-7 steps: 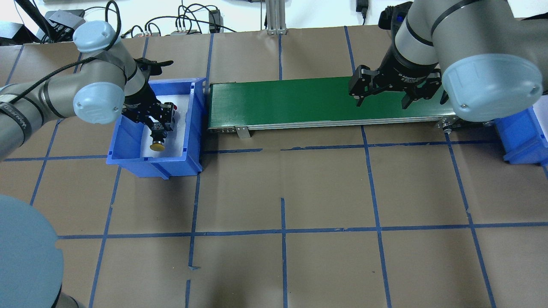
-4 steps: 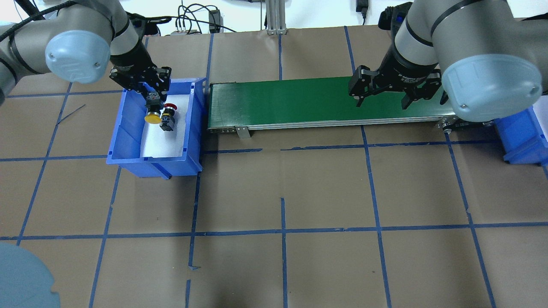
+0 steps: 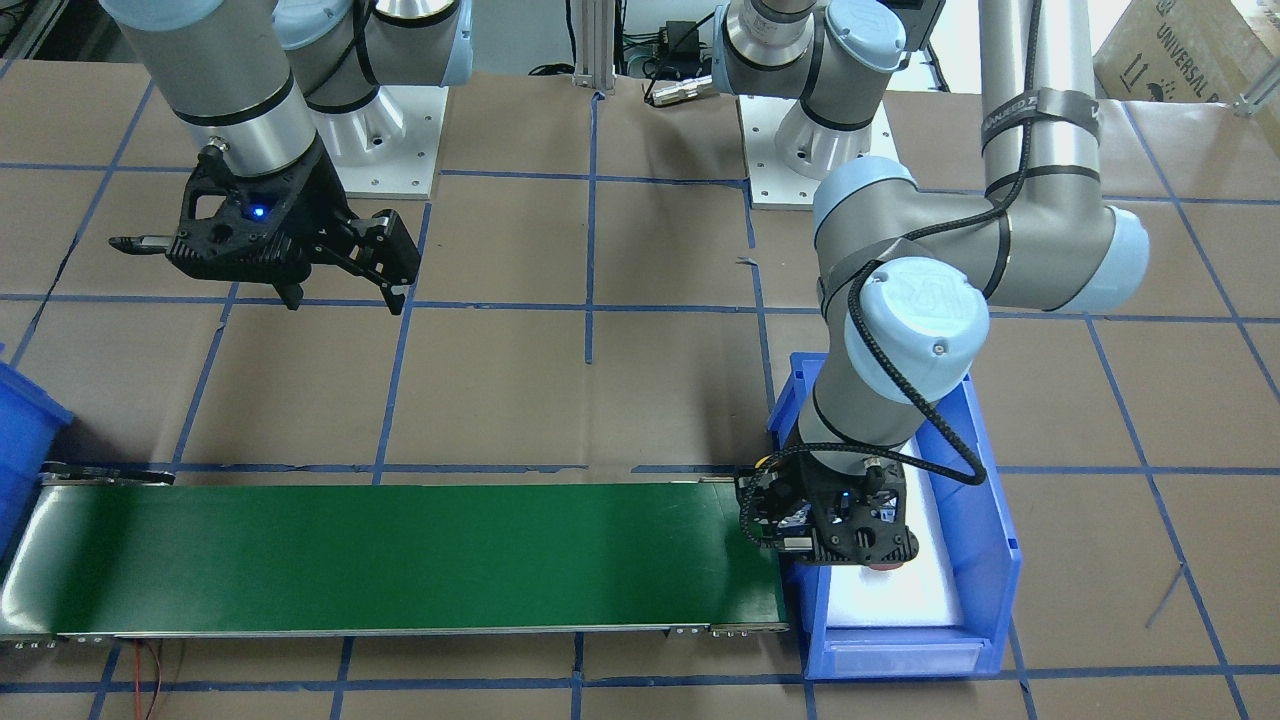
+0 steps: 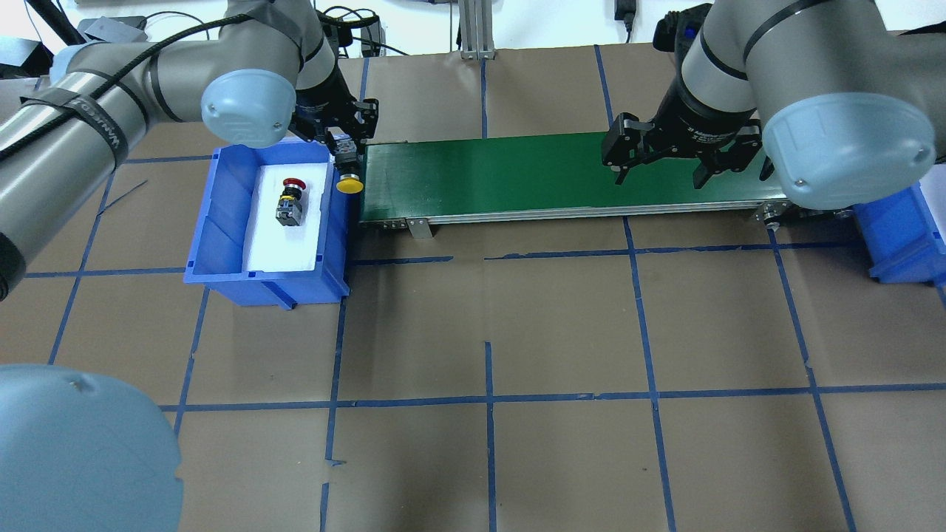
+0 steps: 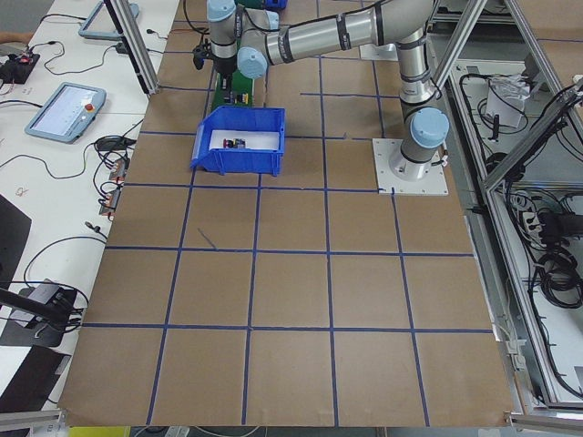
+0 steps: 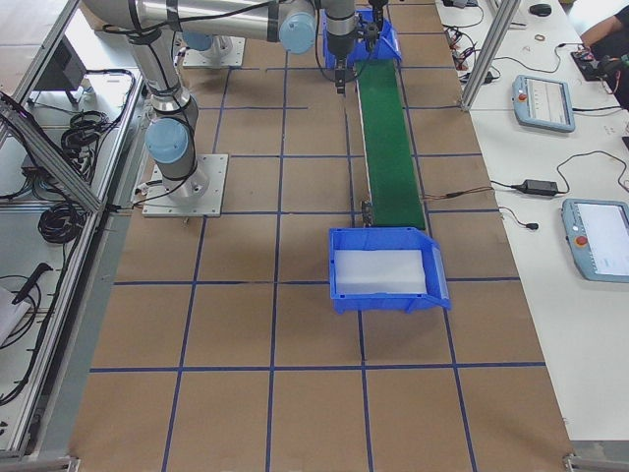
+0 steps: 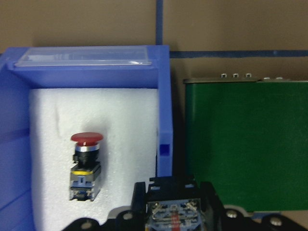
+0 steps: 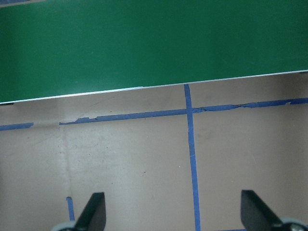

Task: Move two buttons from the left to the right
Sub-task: 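Carry the yellow button to the conveyor and release it with the left gripper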

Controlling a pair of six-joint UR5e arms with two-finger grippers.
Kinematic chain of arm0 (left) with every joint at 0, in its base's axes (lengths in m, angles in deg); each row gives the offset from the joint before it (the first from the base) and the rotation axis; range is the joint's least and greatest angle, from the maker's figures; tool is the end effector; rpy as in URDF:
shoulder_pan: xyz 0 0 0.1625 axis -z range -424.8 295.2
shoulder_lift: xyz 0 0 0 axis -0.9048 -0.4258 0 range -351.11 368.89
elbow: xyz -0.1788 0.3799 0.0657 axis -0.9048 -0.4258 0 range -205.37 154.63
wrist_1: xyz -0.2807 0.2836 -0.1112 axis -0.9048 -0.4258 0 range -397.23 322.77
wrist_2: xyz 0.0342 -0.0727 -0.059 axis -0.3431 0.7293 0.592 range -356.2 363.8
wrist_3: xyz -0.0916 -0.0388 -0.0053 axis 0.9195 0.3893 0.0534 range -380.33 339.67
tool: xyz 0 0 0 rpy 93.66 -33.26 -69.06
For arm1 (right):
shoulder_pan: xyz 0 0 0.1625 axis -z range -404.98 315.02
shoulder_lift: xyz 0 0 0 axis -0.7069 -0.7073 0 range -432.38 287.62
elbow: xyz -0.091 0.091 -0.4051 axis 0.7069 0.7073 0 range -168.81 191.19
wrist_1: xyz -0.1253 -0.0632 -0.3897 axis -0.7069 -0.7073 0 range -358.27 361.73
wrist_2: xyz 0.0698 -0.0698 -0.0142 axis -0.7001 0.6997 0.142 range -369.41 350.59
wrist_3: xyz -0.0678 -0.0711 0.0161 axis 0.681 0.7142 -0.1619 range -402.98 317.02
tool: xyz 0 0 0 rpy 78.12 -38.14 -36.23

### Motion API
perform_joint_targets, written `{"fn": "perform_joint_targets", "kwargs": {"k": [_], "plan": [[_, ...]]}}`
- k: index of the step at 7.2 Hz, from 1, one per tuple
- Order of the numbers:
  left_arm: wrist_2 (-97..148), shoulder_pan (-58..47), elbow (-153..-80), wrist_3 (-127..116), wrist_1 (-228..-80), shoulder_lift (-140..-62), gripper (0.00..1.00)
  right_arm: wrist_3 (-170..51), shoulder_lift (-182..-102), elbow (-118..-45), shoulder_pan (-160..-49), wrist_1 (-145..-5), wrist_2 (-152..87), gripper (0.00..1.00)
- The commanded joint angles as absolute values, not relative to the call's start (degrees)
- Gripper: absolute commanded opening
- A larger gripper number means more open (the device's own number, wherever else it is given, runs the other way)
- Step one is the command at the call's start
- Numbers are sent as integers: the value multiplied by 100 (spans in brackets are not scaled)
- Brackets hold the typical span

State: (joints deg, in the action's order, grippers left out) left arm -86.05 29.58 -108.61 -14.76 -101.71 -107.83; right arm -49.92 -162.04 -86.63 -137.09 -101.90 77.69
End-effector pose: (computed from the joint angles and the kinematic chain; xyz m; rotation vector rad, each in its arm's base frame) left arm -0.1842 -0.6565 0.3186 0.0321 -3.1268 0.1508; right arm 0.1566 -0.4940 0.4425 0.1262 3.0780 -0.1407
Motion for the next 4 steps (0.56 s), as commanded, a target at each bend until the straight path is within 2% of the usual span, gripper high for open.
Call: {"fn": "perform_joint_targets", "kwargs": {"k": [1,4], "plan": [[-8550,3161,-10860,-1199,-9893,-10985,29,-4992,-16202,-8663,-13709,-10189,7769,100],[-8532,3249,-10921,-1119,-9675,-11177,29,-4983,-16202,-8663,-13701,-10189,7769,100]]}}
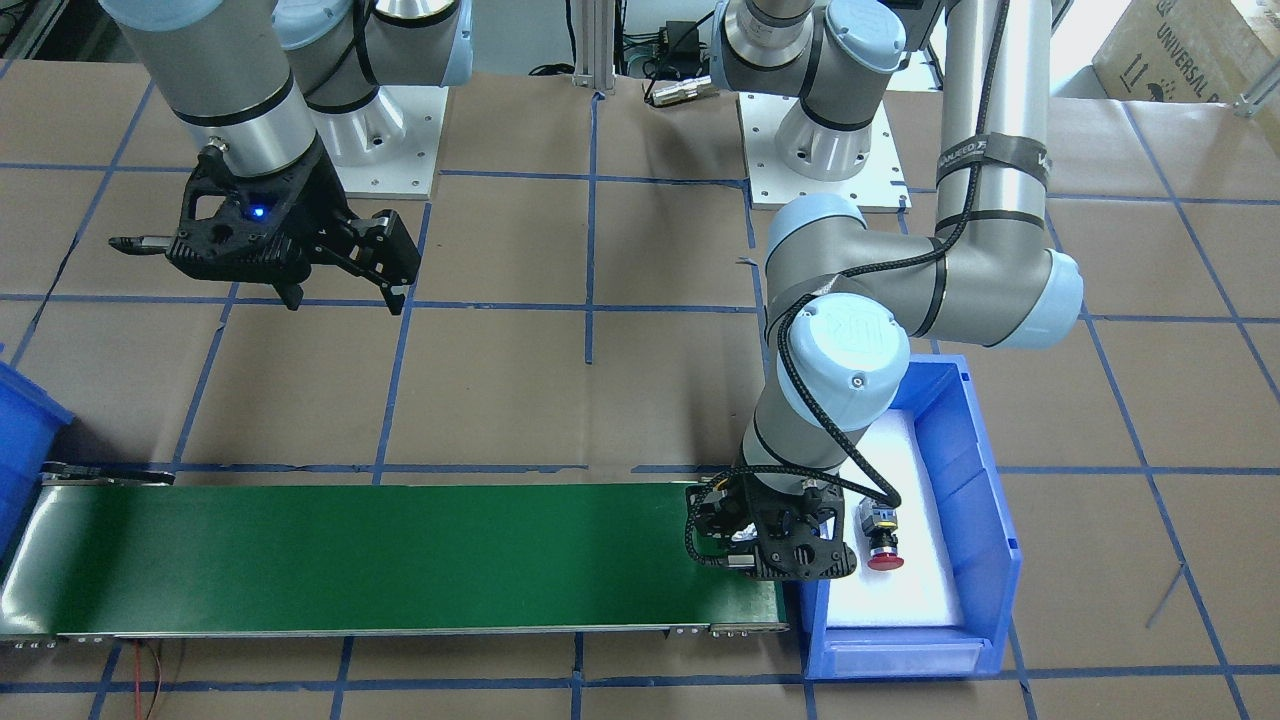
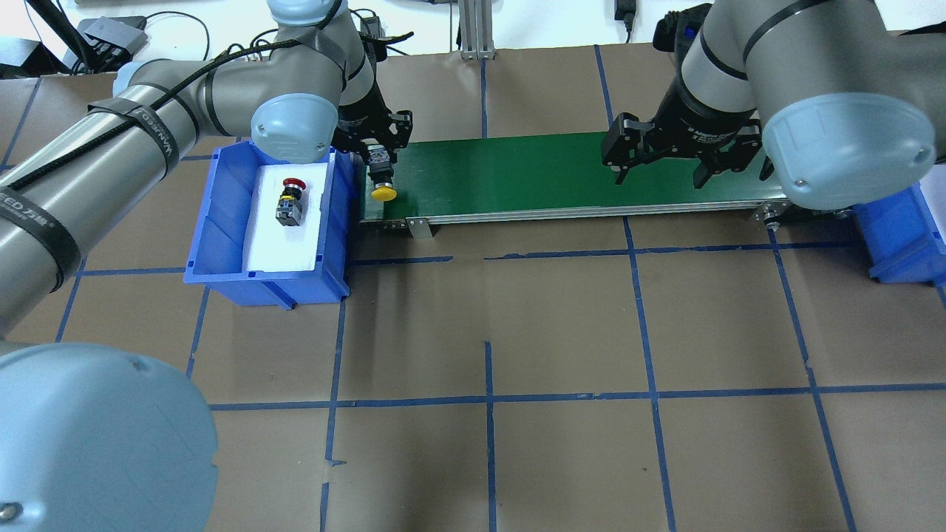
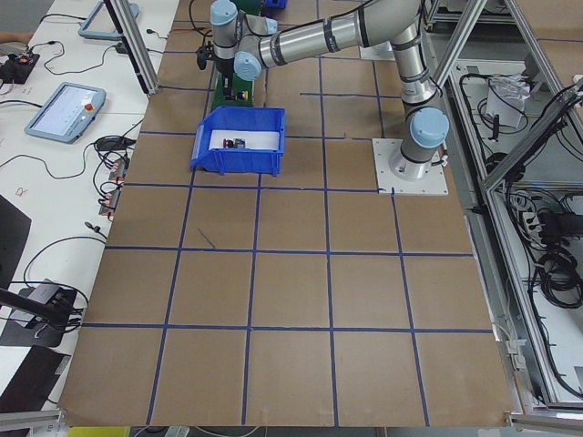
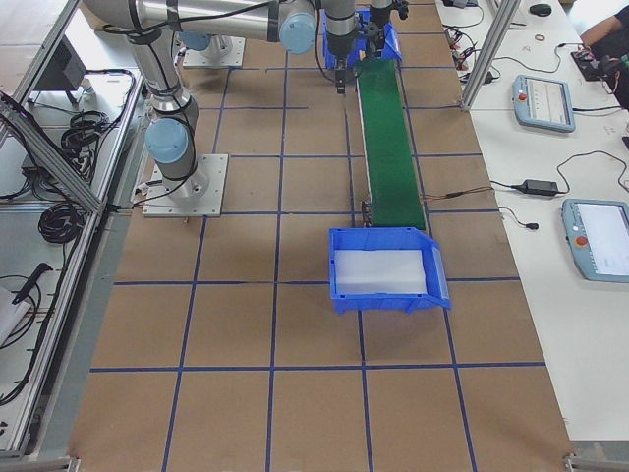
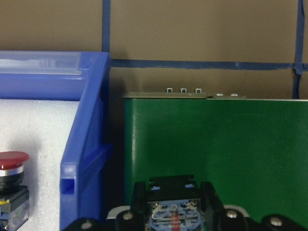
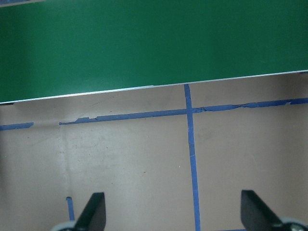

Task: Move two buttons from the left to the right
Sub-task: 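Carry the yellow button to the conveyor and release it with the left gripper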

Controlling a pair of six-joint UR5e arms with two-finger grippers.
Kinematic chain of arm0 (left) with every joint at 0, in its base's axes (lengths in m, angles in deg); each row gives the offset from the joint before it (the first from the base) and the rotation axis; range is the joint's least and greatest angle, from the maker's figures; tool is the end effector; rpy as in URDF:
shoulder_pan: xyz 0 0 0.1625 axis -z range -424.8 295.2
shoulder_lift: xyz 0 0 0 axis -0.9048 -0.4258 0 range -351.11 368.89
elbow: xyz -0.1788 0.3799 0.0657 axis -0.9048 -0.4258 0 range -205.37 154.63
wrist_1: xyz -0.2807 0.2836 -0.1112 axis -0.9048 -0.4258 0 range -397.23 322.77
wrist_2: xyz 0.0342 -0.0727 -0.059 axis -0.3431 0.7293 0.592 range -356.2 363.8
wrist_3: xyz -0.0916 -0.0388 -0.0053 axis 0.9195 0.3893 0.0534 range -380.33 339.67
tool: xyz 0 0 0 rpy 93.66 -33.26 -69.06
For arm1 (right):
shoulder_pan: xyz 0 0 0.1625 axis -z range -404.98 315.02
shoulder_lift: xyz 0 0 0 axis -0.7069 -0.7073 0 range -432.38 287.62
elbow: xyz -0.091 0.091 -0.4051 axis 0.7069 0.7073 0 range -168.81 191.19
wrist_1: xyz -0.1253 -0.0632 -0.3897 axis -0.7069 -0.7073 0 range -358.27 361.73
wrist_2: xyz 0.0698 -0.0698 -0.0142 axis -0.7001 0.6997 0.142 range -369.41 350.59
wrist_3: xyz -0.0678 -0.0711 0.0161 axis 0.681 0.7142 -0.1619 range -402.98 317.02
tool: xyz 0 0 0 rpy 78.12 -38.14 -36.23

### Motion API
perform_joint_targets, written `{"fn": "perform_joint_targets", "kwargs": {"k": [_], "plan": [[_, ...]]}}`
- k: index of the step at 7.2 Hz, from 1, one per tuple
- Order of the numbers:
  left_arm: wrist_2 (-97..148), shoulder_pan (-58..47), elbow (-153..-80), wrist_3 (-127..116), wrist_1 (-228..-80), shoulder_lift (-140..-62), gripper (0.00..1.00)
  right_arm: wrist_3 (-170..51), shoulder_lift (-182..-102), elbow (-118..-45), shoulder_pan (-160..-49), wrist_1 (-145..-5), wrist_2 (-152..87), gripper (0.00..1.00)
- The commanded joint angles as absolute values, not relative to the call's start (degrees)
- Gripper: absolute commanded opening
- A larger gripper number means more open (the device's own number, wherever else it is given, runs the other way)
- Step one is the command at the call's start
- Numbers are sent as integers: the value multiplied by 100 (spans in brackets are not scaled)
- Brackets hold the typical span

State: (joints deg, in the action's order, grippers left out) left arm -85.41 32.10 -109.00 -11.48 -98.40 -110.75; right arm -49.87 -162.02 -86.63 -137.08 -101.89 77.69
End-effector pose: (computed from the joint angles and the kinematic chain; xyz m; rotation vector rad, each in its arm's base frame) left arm -0.2153 -0.6582 0.2874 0.0518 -3.1108 0.1466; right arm 0.1565 -0.4941 0.4423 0.1251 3.0782 -0.1399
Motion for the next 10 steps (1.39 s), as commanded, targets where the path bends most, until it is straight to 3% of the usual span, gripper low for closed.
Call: {"fn": "perform_joint_targets", "kwargs": {"k": [1,6,7,8,10], "plan": [[-8393,3249,-10852,-1128,-9612,-11222,29,-4983,-16202,-8663,-13701,-10189,7769,100],[-8102,3258,-10886,-1154,-9541,-11301,32,-4983,-16202,-8663,-13692,-10189,7778,100],[-8128,3258,-10947,-1145,-9541,-11301,70,-5001,-16202,-8663,-13692,-10189,7760,100],[-8093,3258,-10948,-1128,-9576,-11249,100,-4992,-16202,-8663,-13692,-10198,7760,100],[-8128,3258,-10948,-1224,-9707,-10882,100,-4992,-16202,-8663,-13692,-10189,7760,100]]}}
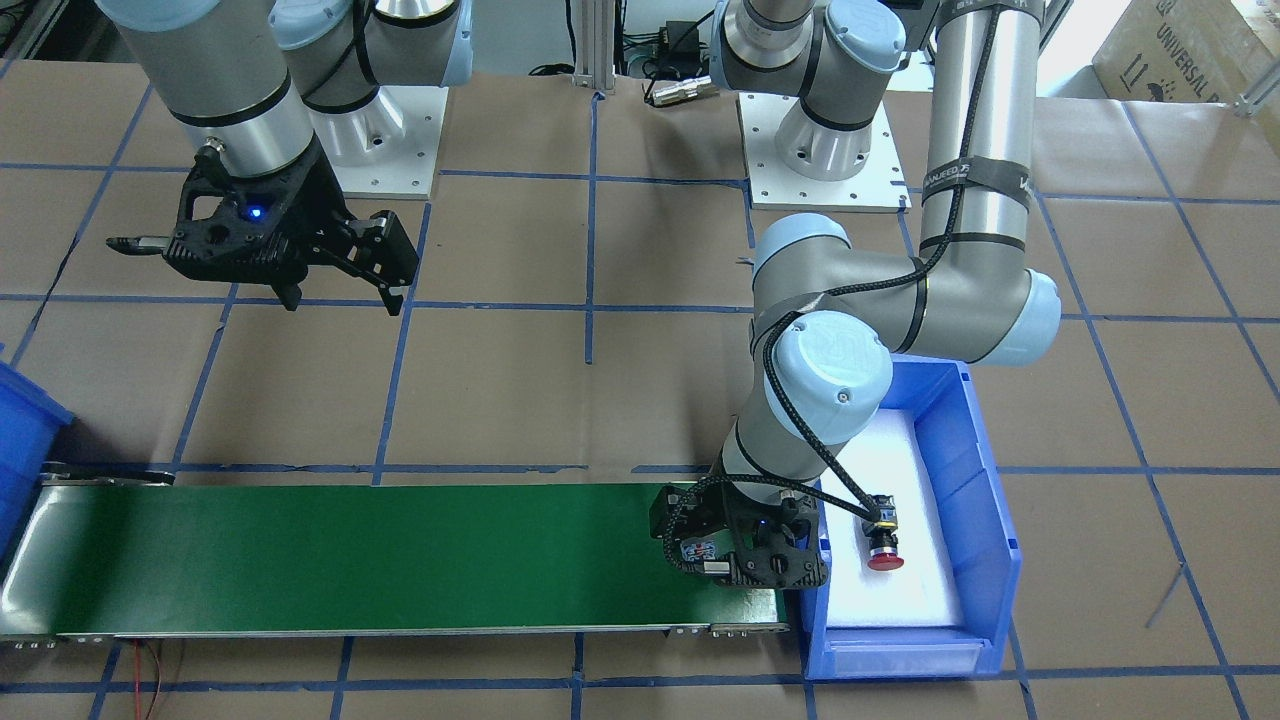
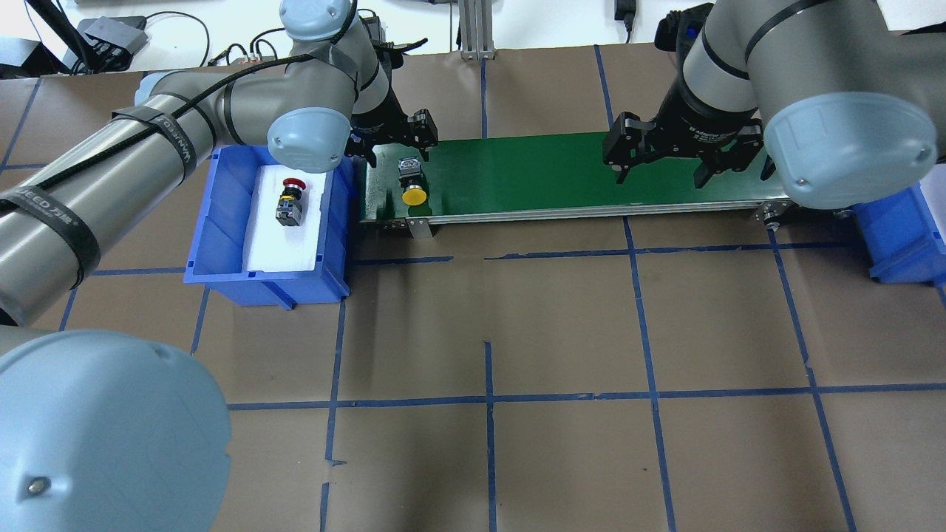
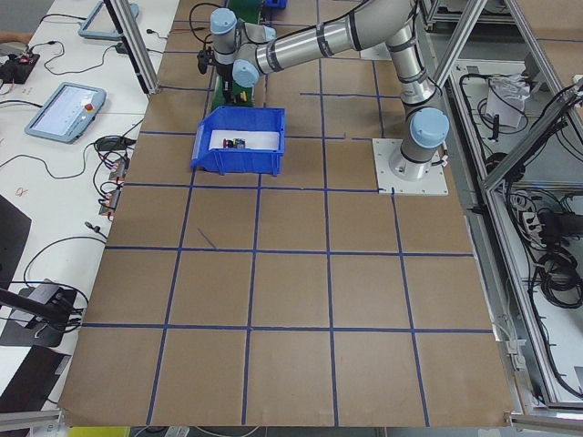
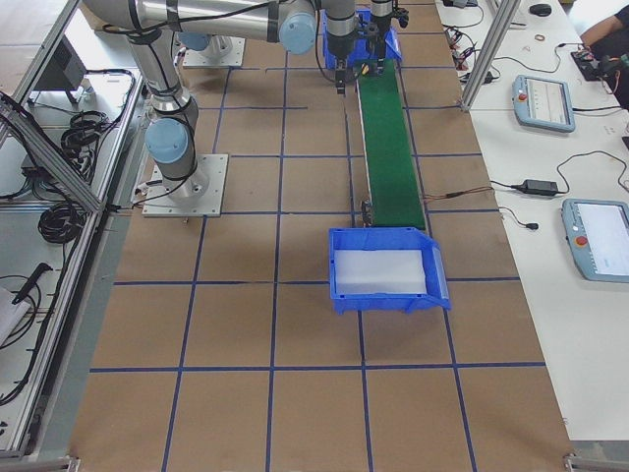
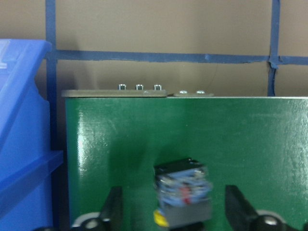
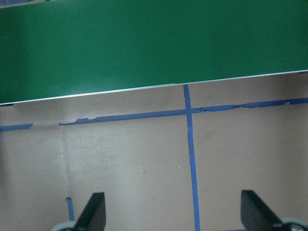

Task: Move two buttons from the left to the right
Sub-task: 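Carry the yellow button to the conveyor and release it with the left gripper, then move the left gripper back over the red-capped button in the bin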

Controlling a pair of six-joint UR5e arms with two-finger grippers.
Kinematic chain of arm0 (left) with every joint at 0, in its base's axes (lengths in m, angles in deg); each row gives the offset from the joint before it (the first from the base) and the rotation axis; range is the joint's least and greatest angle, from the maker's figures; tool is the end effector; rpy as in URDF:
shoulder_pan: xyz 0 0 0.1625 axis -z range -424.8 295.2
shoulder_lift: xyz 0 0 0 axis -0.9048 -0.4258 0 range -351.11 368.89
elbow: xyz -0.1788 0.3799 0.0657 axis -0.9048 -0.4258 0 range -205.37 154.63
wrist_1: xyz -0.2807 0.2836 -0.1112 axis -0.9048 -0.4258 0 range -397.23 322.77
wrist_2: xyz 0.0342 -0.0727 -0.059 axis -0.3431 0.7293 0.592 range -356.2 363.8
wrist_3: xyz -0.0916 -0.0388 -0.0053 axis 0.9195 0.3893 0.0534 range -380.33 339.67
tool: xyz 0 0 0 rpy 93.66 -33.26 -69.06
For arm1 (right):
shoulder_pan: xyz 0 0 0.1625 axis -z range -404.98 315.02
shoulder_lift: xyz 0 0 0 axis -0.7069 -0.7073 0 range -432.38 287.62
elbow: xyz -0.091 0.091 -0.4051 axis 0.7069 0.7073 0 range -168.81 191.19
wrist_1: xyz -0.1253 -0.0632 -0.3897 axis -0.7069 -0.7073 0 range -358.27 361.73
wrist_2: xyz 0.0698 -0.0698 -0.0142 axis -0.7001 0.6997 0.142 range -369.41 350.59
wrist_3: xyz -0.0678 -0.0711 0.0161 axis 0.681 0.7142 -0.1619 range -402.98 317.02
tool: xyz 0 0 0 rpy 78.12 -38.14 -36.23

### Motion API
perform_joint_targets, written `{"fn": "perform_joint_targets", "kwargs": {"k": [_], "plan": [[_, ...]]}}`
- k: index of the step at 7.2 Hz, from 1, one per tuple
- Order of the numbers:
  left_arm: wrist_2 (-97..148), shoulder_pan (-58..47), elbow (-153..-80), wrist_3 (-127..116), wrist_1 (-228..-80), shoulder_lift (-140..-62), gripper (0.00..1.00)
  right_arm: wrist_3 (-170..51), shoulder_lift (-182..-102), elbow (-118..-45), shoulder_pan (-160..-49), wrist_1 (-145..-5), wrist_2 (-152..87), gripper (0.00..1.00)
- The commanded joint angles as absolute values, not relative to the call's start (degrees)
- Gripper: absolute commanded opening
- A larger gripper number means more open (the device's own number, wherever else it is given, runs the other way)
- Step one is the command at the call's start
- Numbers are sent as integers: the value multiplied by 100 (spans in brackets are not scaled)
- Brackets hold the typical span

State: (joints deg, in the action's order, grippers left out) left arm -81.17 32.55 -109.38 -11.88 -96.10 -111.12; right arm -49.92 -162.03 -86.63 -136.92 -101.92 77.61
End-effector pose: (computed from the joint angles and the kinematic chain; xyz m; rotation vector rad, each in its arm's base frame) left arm -0.2281 -0.6582 0.2846 0.0207 -3.0330 0.1682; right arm 0.1553 -0.4946 0.4424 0.1306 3.0765 -0.1408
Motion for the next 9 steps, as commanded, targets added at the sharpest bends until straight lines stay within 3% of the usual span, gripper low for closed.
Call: {"fn": "perform_joint_targets", "kwargs": {"k": [1,4,7,9], "plan": [[-8180,3249,-10965,-1390,-10230,-10505,100,-5001,-16202,-8663,-13692,-10189,7760,100],[-8849,3101,-11027,-2086,-11637,-9616,100,-4992,-16202,-8663,-13692,-10189,7760,100],[-8814,2276,-11071,-2129,-12895,-8826,100,-4992,-16202,-8663,-13692,-10189,7760,100],[-8752,2169,-11097,-2225,-12846,-8814,100,-4992,-16202,-8663,-13692,-10189,7760,100]]}}
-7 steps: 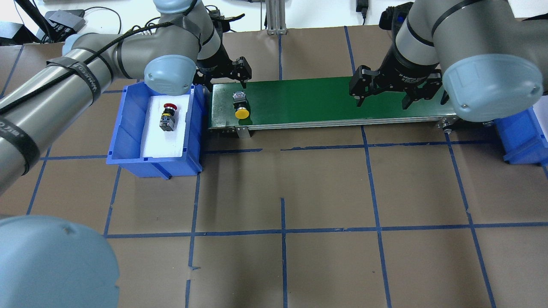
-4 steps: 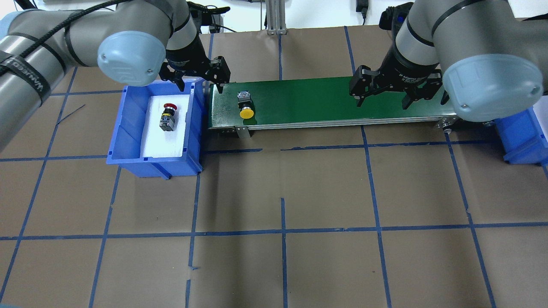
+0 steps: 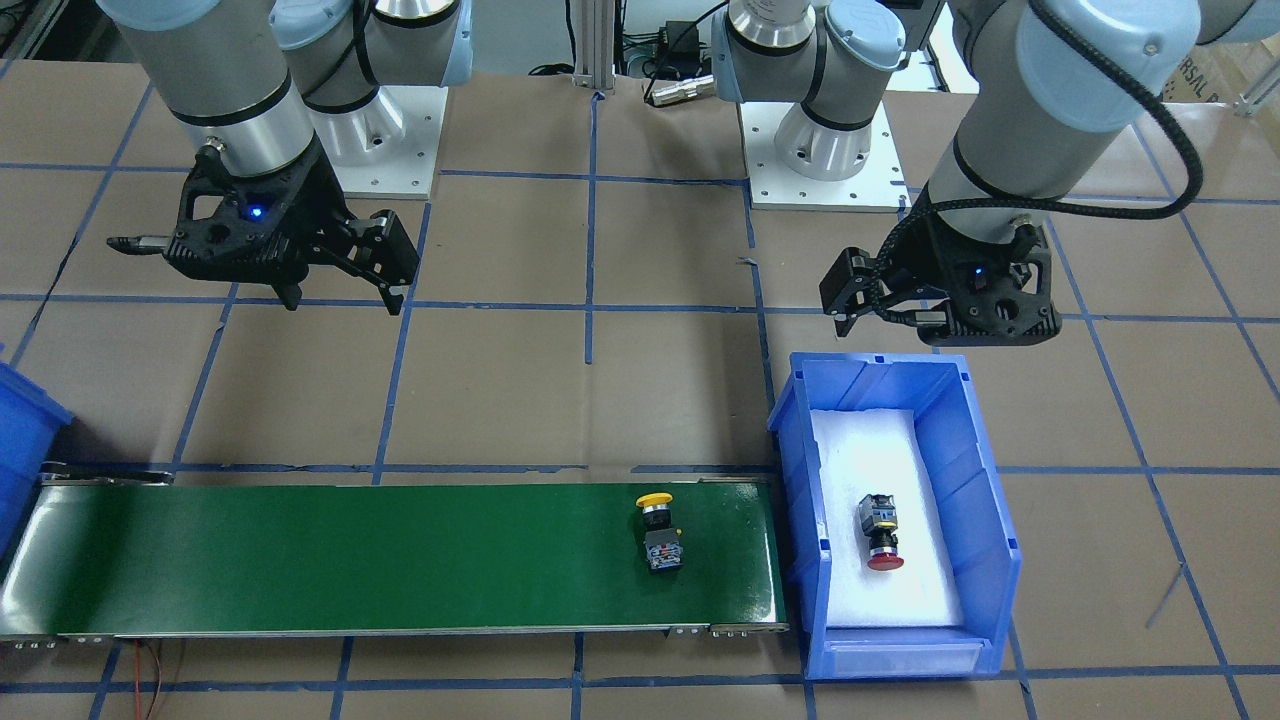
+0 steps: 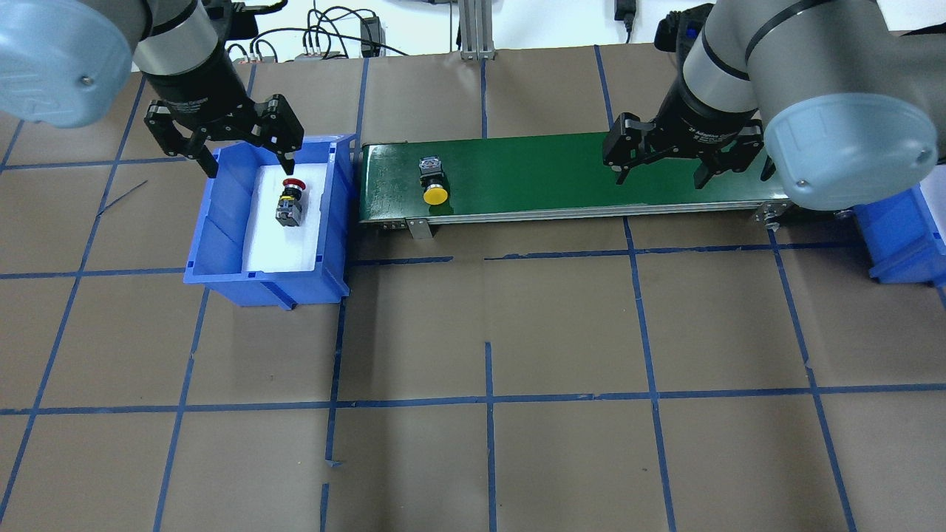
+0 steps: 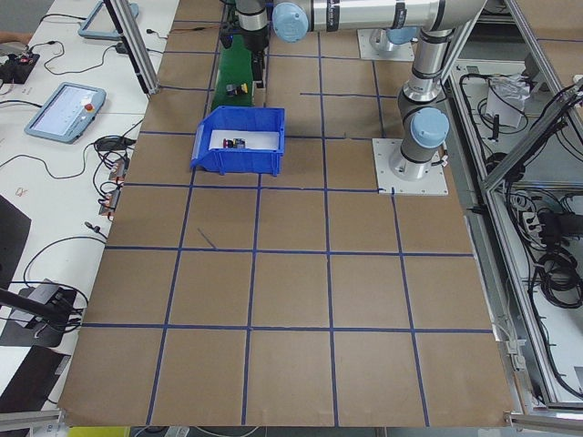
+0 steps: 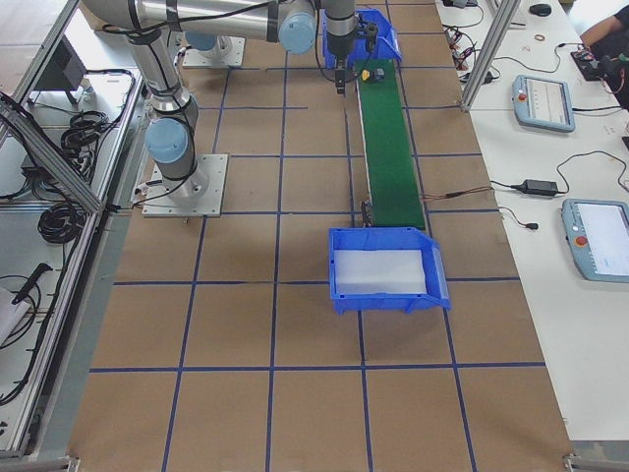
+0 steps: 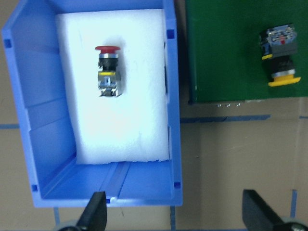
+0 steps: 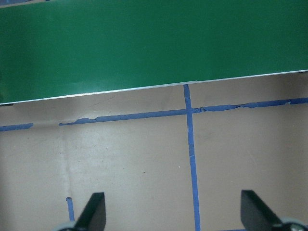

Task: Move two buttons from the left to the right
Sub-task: 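Move the left gripper back over the red-capped button in the bin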

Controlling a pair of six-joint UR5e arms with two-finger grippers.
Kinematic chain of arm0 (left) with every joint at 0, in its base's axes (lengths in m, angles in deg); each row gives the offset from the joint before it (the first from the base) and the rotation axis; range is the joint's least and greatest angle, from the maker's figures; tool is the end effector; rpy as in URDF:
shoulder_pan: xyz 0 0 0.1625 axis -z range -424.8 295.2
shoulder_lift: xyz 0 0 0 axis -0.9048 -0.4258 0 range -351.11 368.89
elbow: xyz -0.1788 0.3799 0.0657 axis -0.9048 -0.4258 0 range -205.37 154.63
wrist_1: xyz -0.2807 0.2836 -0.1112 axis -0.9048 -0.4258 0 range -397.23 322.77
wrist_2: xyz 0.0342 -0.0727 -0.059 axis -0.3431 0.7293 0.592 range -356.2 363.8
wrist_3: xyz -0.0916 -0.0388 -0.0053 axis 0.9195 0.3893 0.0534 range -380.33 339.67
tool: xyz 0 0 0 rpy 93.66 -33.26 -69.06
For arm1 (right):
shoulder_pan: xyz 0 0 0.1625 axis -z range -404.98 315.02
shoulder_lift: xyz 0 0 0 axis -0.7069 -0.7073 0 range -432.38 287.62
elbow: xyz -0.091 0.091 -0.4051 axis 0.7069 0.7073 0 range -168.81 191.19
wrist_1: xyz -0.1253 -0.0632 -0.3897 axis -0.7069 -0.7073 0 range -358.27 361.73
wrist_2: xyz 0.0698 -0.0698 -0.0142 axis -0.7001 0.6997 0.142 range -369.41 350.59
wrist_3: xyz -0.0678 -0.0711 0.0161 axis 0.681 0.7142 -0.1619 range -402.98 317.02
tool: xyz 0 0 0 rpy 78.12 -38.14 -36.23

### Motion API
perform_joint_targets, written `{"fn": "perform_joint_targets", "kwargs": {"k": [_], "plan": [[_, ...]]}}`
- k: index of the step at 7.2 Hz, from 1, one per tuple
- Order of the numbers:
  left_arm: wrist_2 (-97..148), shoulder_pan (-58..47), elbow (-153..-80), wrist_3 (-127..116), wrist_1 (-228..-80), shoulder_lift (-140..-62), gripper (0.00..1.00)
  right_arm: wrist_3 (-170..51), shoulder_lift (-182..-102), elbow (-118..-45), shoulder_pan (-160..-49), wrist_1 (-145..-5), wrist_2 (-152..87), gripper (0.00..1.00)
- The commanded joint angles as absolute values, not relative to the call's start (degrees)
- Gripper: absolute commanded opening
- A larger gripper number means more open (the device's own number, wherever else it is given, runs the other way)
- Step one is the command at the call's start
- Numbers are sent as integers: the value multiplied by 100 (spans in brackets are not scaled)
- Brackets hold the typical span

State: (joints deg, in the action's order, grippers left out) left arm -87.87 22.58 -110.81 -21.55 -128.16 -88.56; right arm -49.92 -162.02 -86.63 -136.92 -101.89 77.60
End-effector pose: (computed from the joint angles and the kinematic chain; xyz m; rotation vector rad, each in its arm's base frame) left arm -0.1055 -0.5451 0.4580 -0.0364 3.1127 0.1054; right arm 0.1553 -0.4946 0.4423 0.1306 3.0765 -0.1397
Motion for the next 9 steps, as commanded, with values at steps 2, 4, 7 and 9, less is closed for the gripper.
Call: {"fn": "perform_joint_targets", "kwargs": {"k": [2,4,7,9], "plan": [[-8778,2168,-11045,-2743,-12269,-9198,100,-4992,-16202,-8663,-13692,-10189,7760,100],[-8770,2028,-11123,-3035,-11348,-9883,100,-4992,-16202,-8663,-13692,-10189,7760,100],[-8752,1739,-11211,-3184,-10353,-10824,97,-4992,-16202,-8663,-13683,-10189,7760,100],[-8683,1729,-11351,-3141,-10158,-11063,96,-4983,-16202,-8663,-13683,-10189,7769,100]]}}
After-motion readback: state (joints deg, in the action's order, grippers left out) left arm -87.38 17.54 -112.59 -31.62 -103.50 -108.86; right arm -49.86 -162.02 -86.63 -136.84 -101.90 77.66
